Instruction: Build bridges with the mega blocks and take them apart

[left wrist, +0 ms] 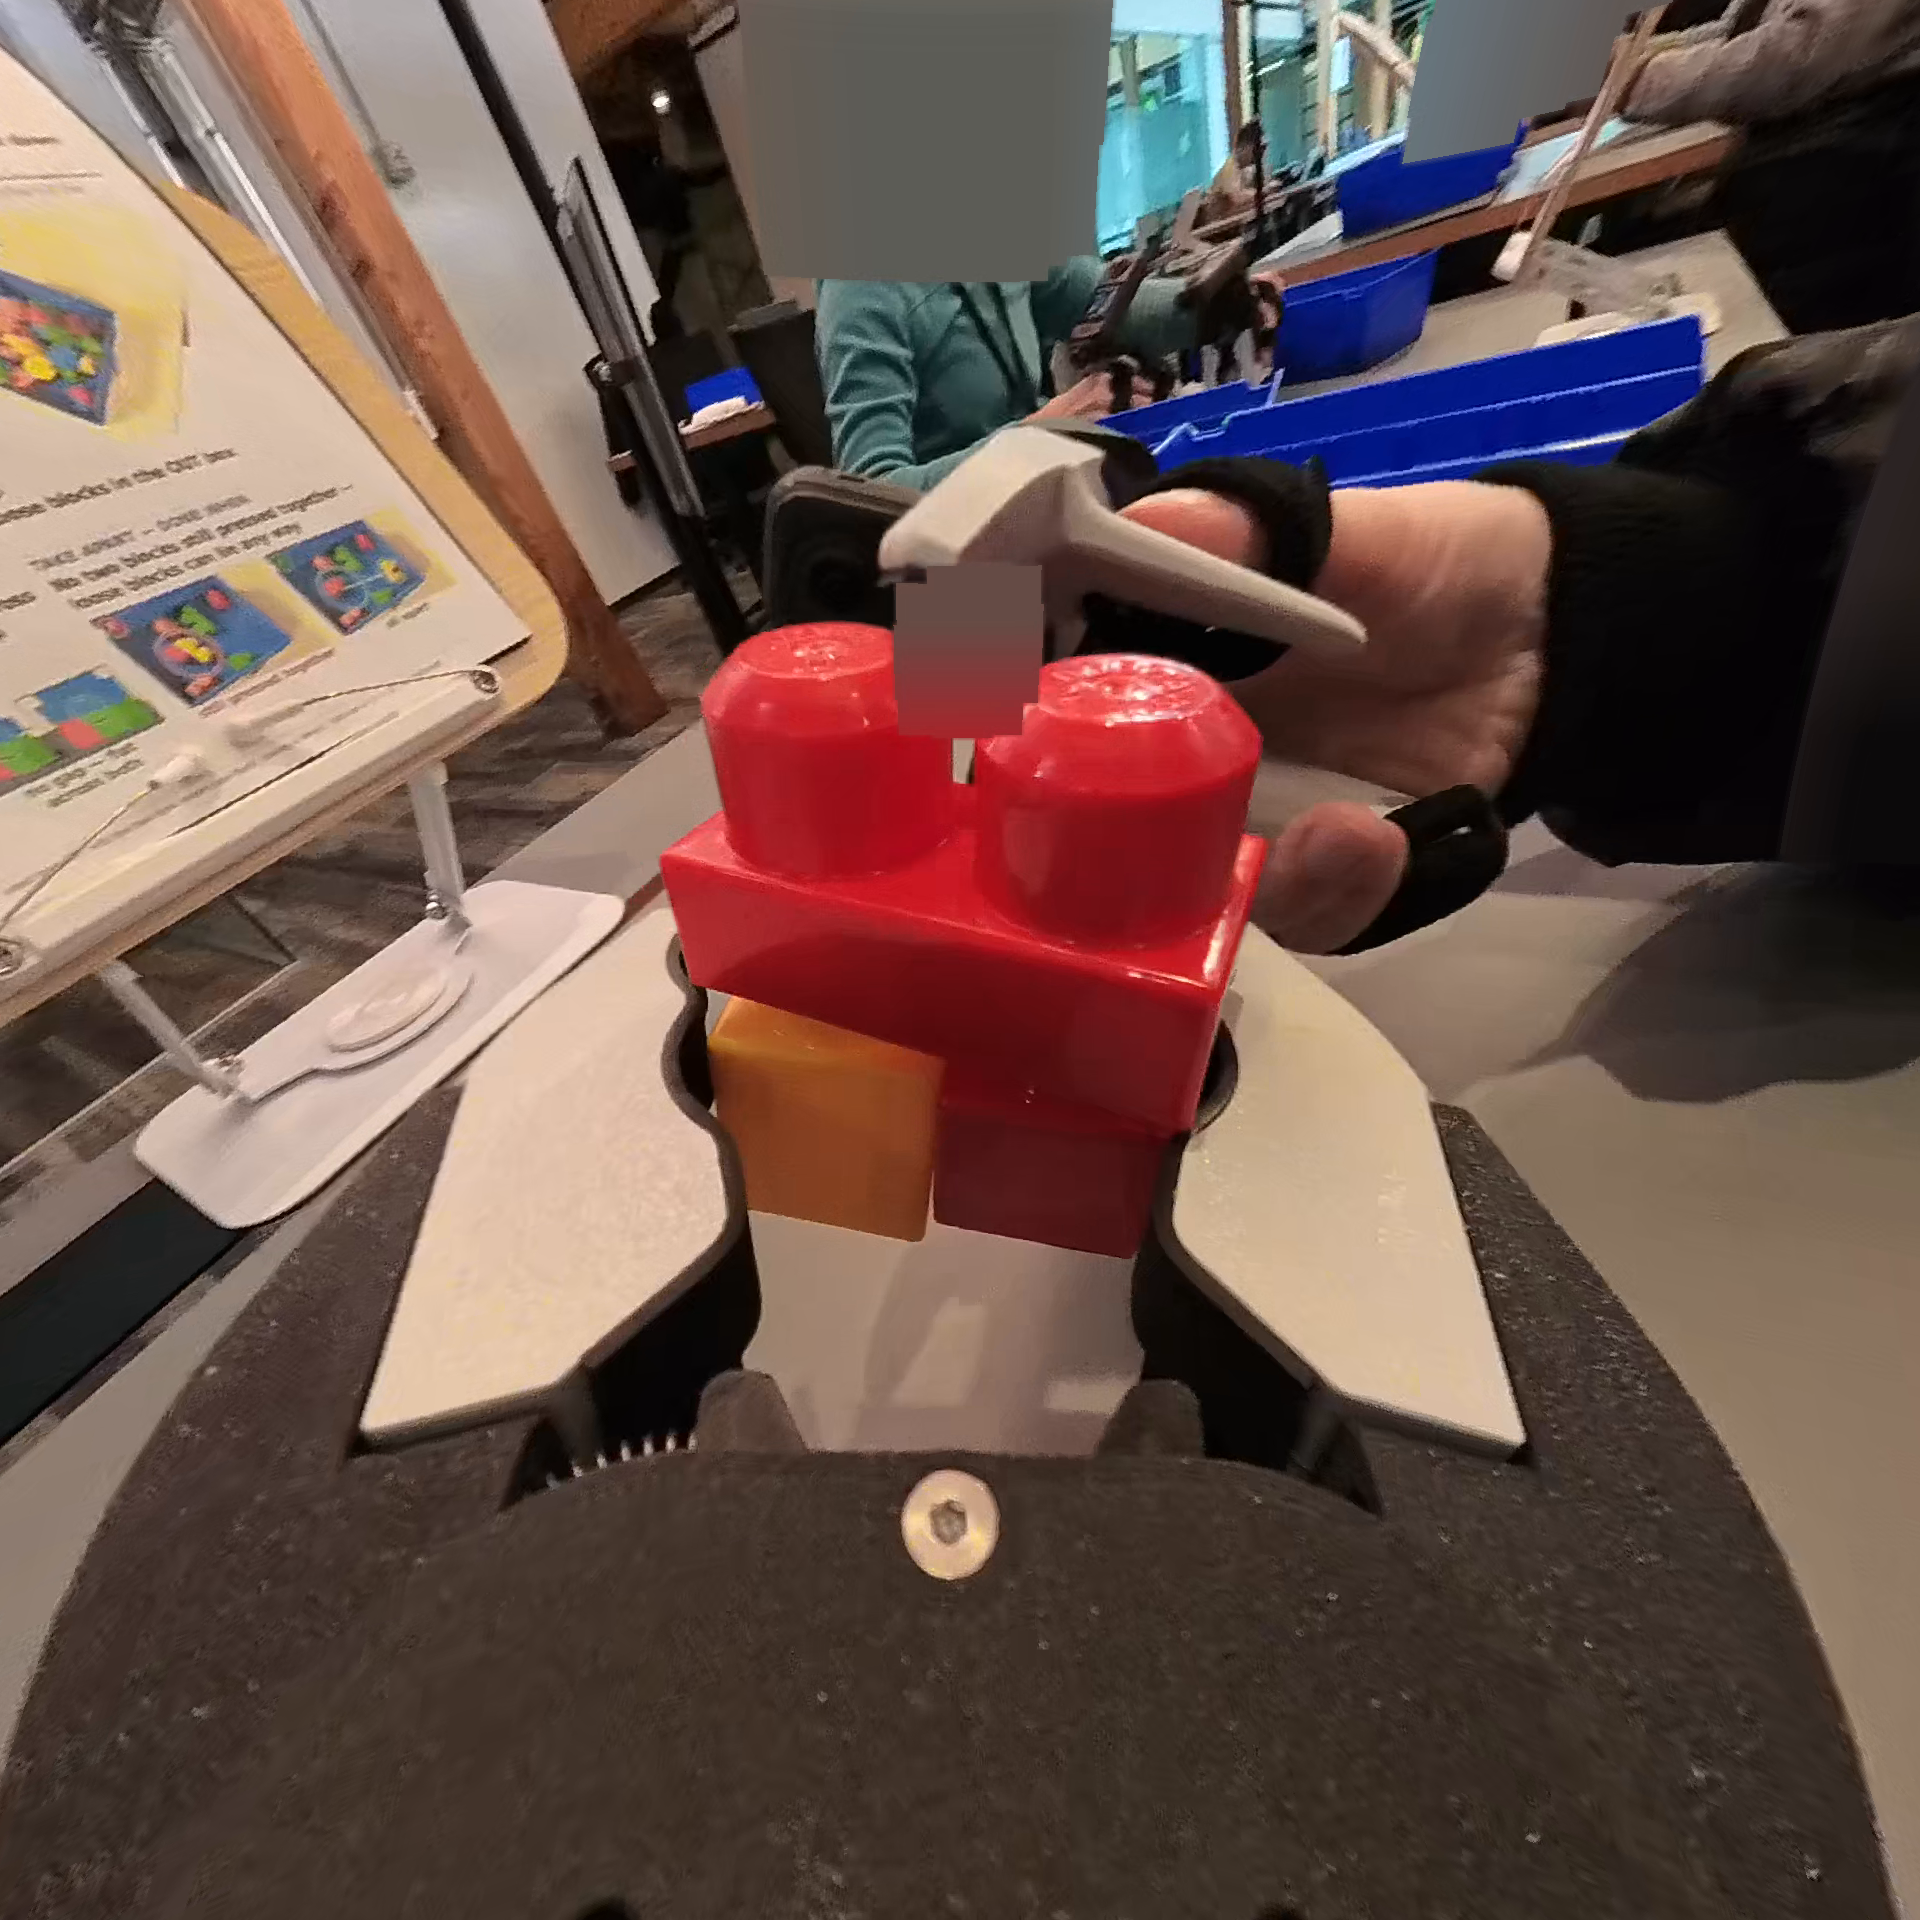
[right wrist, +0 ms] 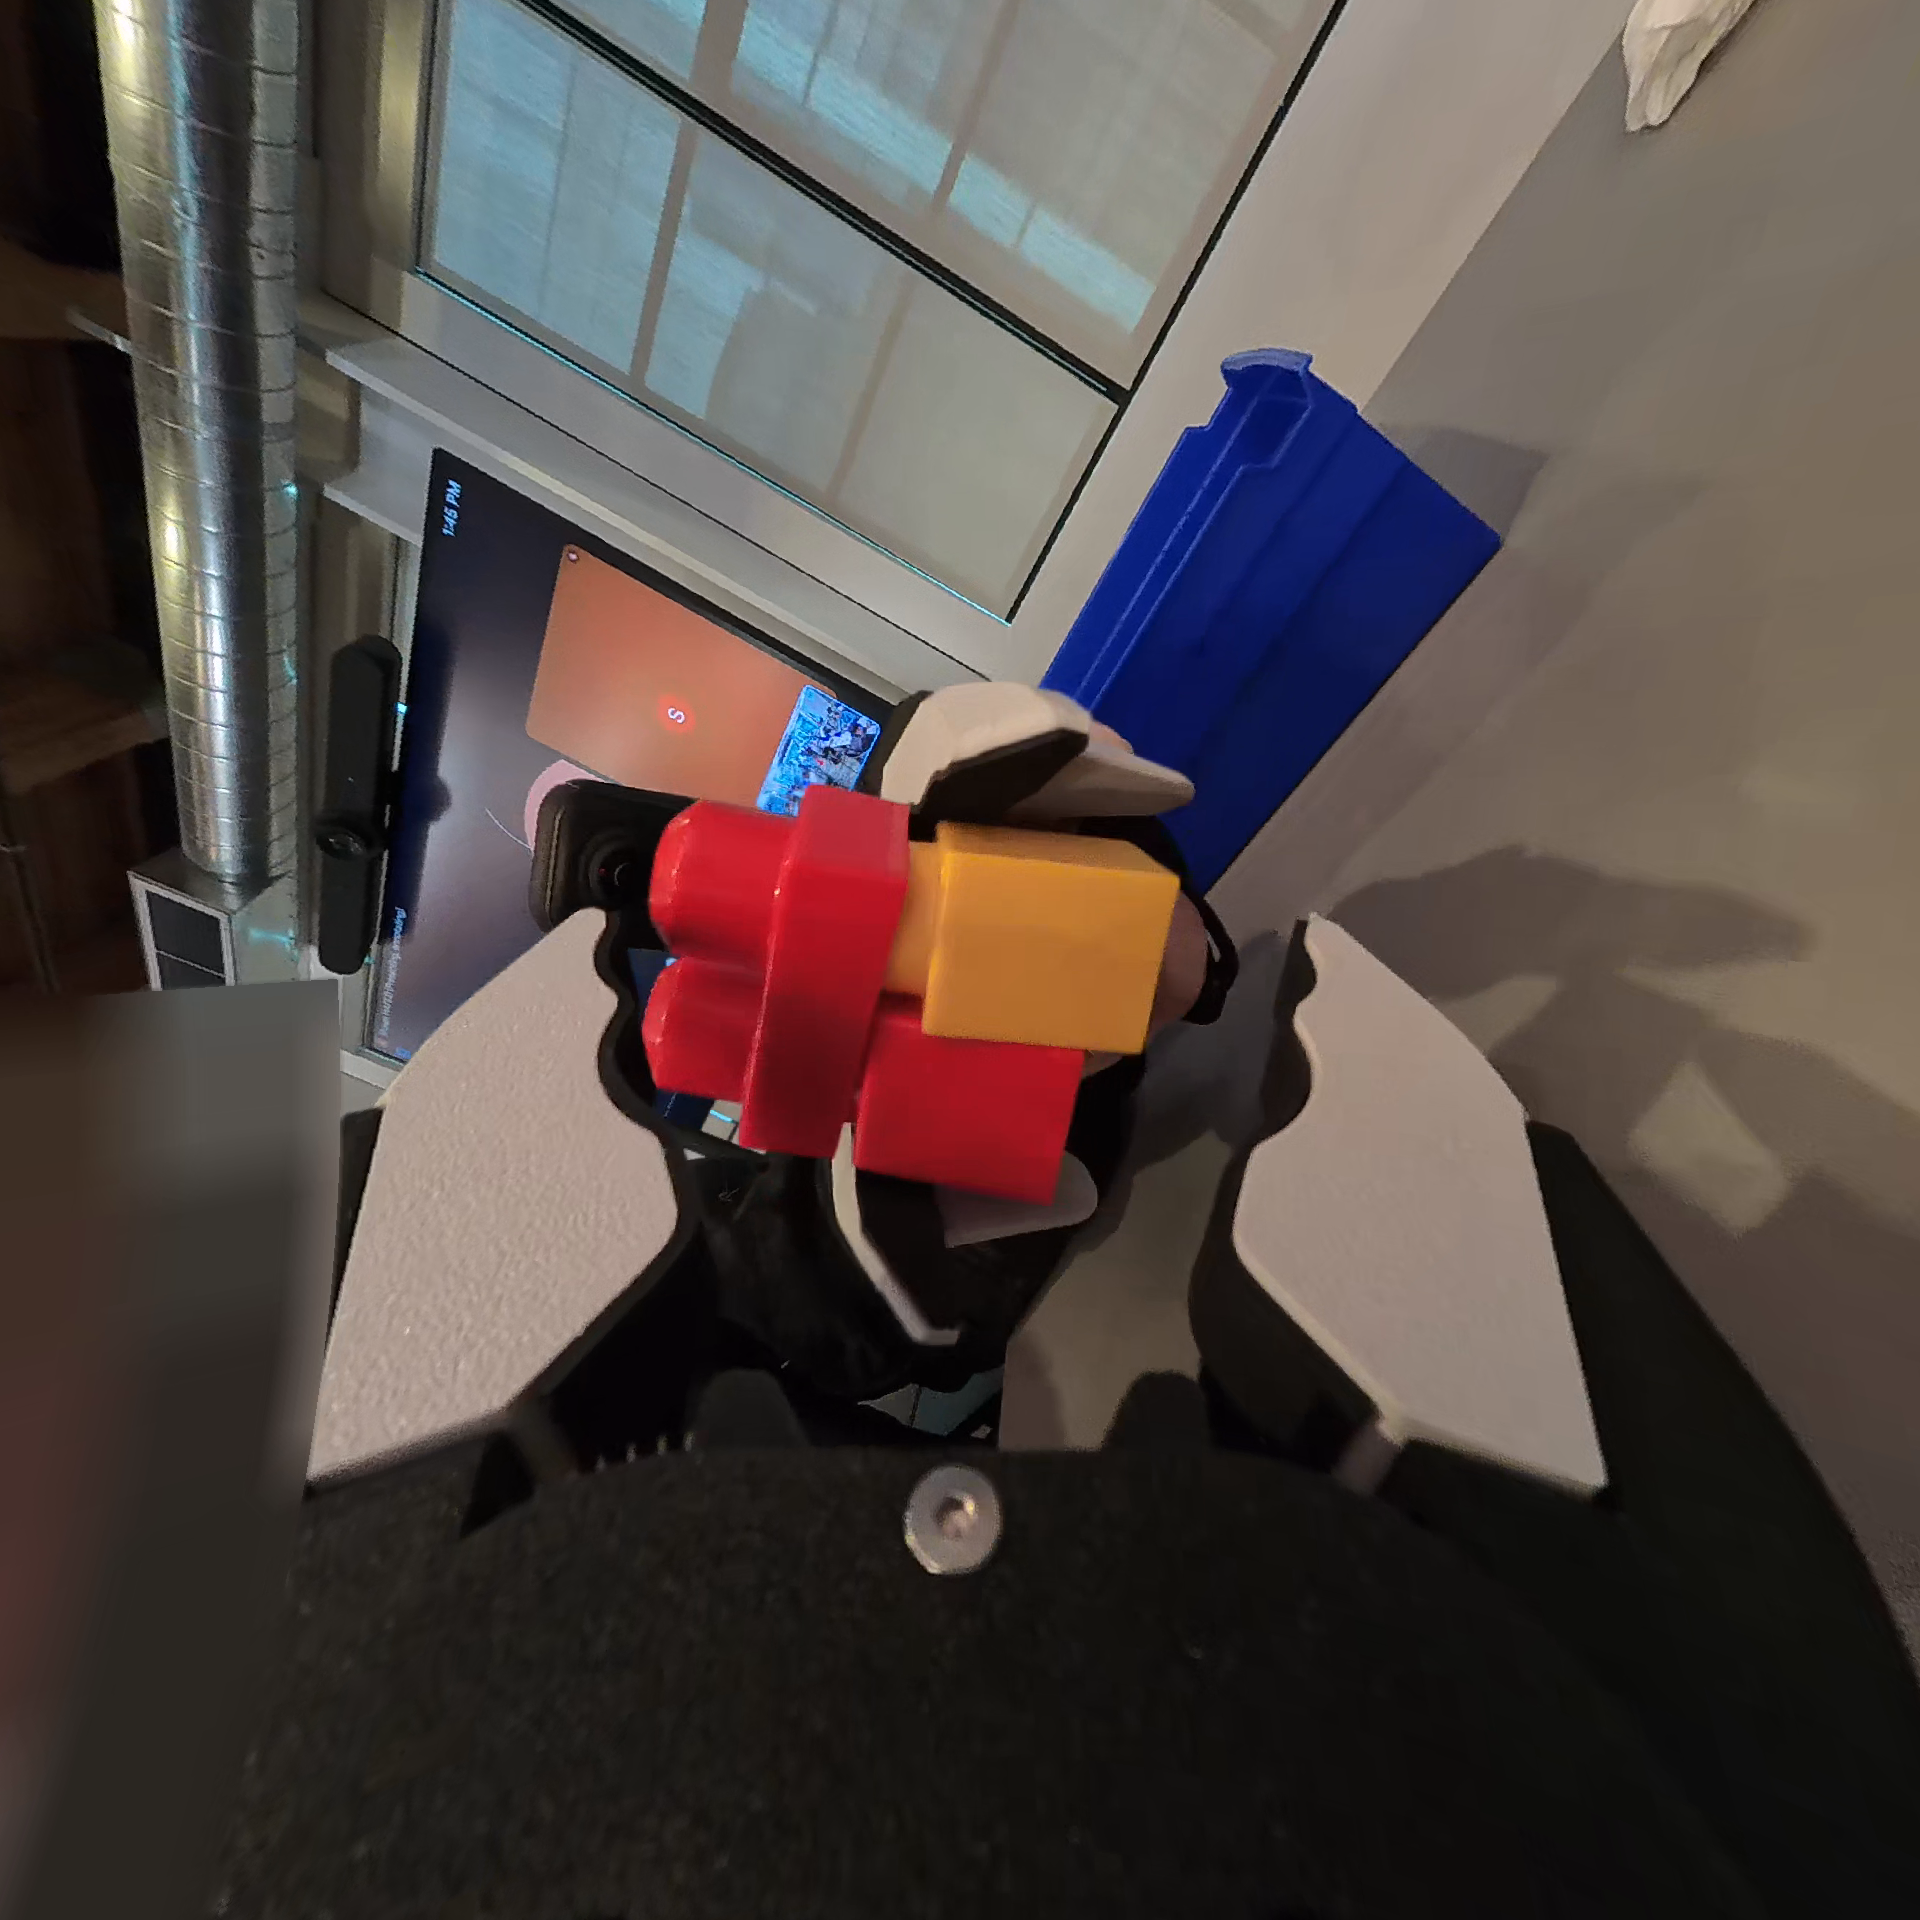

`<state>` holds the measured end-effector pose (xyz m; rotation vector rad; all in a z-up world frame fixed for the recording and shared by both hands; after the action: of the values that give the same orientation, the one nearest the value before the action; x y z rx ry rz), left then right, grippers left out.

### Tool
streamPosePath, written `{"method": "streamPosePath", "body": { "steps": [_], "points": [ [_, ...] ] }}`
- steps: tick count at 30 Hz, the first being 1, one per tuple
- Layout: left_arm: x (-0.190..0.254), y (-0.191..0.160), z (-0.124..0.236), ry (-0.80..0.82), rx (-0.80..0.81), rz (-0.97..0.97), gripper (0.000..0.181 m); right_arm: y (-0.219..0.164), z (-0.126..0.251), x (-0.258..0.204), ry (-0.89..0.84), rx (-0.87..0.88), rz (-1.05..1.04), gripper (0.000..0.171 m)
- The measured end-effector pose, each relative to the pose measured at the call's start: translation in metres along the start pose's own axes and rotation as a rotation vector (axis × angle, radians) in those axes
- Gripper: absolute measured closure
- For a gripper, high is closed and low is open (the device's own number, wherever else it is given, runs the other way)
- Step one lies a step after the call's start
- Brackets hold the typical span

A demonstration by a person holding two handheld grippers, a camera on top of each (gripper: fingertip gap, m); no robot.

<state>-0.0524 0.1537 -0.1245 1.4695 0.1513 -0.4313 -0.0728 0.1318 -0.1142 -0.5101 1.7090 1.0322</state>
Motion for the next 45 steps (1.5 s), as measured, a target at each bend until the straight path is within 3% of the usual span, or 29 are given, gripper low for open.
{"method": "streamPosePath", "body": {
  "steps": [5,16,25,45],
  "points": [
    [0.008,0.0,-0.003,-0.058,0.016,0.022,0.091,-0.002,-0.002,0.003,-0.037,0.009,-0.021,0.054],
    [0.018,-0.007,-0.008,-0.116,-0.003,0.038,0.091,-0.008,-0.004,0.001,-0.029,-0.019,-0.062,0.068],
    [0.004,-0.01,-0.007,-0.008,-0.034,-0.022,0.09,-0.008,-0.002,0.002,-0.006,-0.032,-0.081,0.072],
    [0.006,-0.012,-0.006,-0.019,-0.029,-0.028,0.09,-0.007,0.001,0.004,0.003,-0.045,-0.051,0.078]
  ]
}}
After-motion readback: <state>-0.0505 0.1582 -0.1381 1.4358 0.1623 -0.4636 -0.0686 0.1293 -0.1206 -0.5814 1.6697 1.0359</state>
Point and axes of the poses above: each gripper's, where its closed fingertips meet, z back along the fingers, y out of its top, x = y × z across the jaws, the point moved 1 cm from there along z, back along the fingers, and after that the axes turned 5 degrees about -z, right-handed, at the moved point
